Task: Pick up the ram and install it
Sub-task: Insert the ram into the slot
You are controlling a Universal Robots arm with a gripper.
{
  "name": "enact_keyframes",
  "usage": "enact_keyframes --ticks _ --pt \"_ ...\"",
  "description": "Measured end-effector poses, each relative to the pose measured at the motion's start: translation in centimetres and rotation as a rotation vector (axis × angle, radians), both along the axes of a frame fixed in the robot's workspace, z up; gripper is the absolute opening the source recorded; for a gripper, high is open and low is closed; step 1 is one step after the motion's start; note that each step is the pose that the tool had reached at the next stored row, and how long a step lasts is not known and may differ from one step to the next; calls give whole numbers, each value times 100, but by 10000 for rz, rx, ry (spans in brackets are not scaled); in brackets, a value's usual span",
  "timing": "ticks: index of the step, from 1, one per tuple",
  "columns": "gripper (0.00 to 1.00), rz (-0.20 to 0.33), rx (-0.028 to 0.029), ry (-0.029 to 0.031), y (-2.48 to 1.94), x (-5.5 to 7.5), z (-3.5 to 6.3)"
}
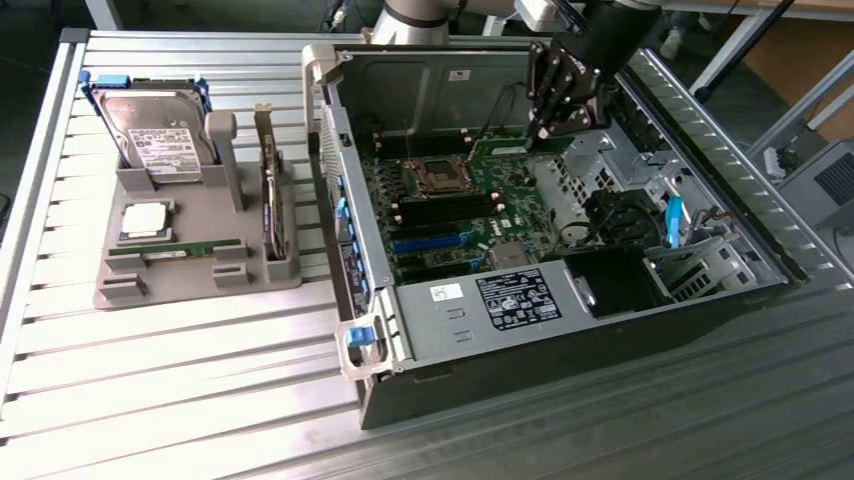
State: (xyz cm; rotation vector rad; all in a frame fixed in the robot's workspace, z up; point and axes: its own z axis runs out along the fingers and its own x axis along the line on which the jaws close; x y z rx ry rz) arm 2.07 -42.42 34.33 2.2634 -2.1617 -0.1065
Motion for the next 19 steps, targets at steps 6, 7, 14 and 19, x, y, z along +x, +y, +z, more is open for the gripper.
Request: enact_keyframes --ticks 6,7,14,19 --pt "13 0 0 0 0 0 -127" --pt "13 0 0 0 0 0 -132" --pt "13 0 0 0 0 0 -177" --pt "13 -1 -1 0 0 0 -234"
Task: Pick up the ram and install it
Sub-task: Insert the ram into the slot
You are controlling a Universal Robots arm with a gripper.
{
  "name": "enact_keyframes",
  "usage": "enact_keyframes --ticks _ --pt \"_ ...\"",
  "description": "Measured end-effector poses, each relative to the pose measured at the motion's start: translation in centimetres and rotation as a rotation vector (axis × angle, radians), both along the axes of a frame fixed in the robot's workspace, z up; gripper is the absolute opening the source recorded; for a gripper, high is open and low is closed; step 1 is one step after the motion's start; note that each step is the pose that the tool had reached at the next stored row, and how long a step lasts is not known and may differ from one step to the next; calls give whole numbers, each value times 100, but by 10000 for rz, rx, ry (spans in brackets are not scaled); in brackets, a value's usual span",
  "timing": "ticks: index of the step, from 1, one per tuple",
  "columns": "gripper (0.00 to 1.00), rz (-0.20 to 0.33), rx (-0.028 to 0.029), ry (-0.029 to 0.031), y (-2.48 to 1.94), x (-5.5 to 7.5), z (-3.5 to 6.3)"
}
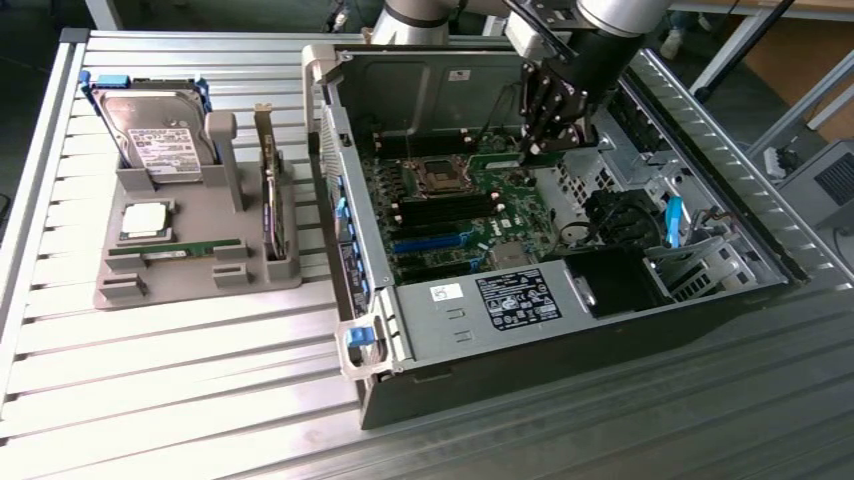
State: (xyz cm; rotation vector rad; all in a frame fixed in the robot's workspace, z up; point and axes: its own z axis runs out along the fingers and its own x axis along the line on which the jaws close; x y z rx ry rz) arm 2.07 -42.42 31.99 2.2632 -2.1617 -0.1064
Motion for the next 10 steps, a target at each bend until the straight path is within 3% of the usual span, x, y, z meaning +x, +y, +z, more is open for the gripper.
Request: enact_keyframes --ticks 10 --pt "13 0 2 0 0 0 -66"
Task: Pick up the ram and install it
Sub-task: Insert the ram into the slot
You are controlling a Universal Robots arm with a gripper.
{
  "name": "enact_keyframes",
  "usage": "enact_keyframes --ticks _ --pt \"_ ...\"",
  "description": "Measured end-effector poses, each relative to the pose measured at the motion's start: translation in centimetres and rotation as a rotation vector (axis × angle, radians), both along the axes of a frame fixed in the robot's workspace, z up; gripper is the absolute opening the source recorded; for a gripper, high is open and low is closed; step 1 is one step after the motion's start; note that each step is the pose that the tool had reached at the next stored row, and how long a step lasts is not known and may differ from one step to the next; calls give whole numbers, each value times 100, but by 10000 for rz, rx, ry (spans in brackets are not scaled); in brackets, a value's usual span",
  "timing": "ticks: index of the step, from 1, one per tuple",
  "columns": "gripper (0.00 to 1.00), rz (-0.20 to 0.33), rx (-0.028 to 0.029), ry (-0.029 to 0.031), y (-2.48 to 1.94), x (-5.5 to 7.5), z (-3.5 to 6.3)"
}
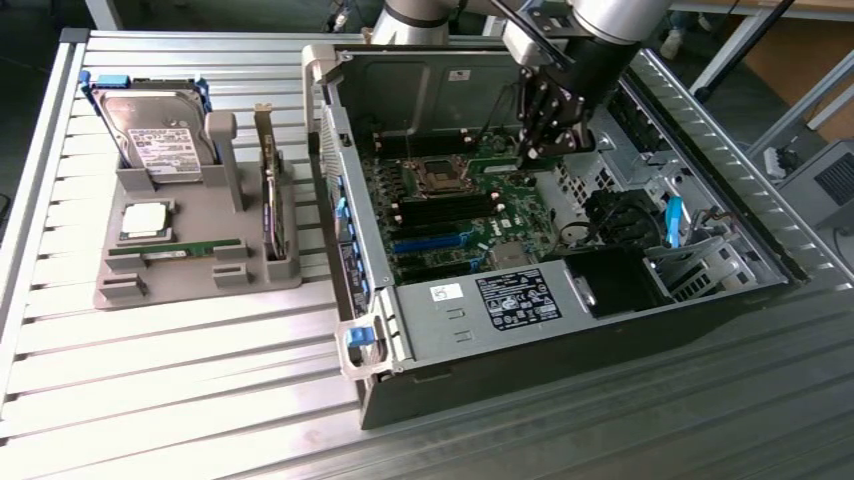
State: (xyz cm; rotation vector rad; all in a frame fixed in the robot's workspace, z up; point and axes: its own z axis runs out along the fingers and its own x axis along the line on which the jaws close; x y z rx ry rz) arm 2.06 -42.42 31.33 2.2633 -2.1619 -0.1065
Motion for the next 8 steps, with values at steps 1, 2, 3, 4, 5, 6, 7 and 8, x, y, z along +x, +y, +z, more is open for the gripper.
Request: enact_keyframes --ticks 1,2,3,4,5,6,7,8 --pt "13 0 -1 1 0 0 -6" --pt "13 0 -1 0 0 0 -11" --pt "13 0 0 0 0 0 -17" --pt "13 0 -1 0 0 0 -24" --pt "13 1 -1 0 0 0 -27" --pt "13 0 -1 0 0 0 -30" --pt "13 0 -1 0 0 0 -34" --pt "13 1 -1 0 0 0 -38"
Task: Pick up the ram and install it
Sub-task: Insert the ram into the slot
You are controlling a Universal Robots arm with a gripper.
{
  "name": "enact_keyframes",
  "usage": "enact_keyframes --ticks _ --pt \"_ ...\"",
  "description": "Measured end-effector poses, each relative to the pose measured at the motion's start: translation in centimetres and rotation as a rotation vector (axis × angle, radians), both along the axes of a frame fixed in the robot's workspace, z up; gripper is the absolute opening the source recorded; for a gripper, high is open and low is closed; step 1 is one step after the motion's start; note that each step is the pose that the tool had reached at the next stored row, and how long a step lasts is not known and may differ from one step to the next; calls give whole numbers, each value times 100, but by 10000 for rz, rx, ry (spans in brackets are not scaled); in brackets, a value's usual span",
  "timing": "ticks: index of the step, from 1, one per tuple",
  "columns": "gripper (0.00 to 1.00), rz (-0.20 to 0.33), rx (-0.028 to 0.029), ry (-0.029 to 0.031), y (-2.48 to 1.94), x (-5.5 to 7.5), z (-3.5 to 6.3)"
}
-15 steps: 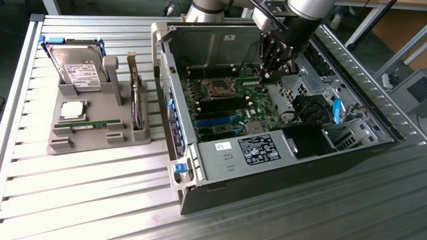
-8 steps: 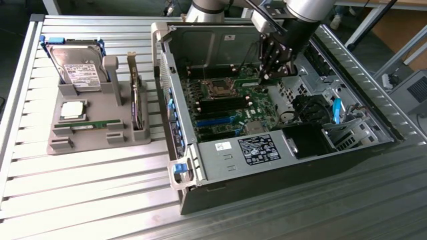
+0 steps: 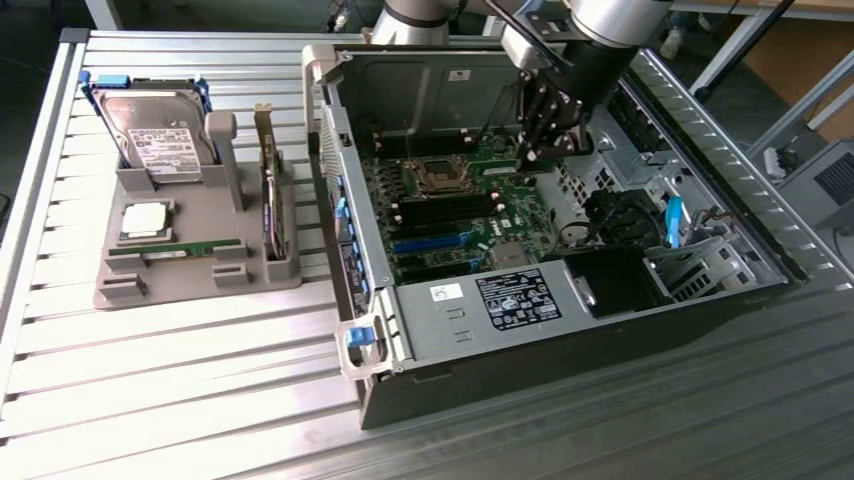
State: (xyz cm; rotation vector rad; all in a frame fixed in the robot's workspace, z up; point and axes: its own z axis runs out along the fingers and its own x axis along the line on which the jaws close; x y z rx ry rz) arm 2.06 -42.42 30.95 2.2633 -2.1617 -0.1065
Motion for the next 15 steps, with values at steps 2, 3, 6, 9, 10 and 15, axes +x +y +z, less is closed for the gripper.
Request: enact_keyframes --ticks 2,3,6,9,10,15 --pt "13 0 1 -1 0 0 -13" --pt "13 -1 0 0 0 0 -22" --pt "13 -1 0 0 0 0 -47" --pt "13 -1 0 0 0 0 -68" --pt "13 0 0 0 0 0 -74" --pt "13 0 0 0 0 0 -104"
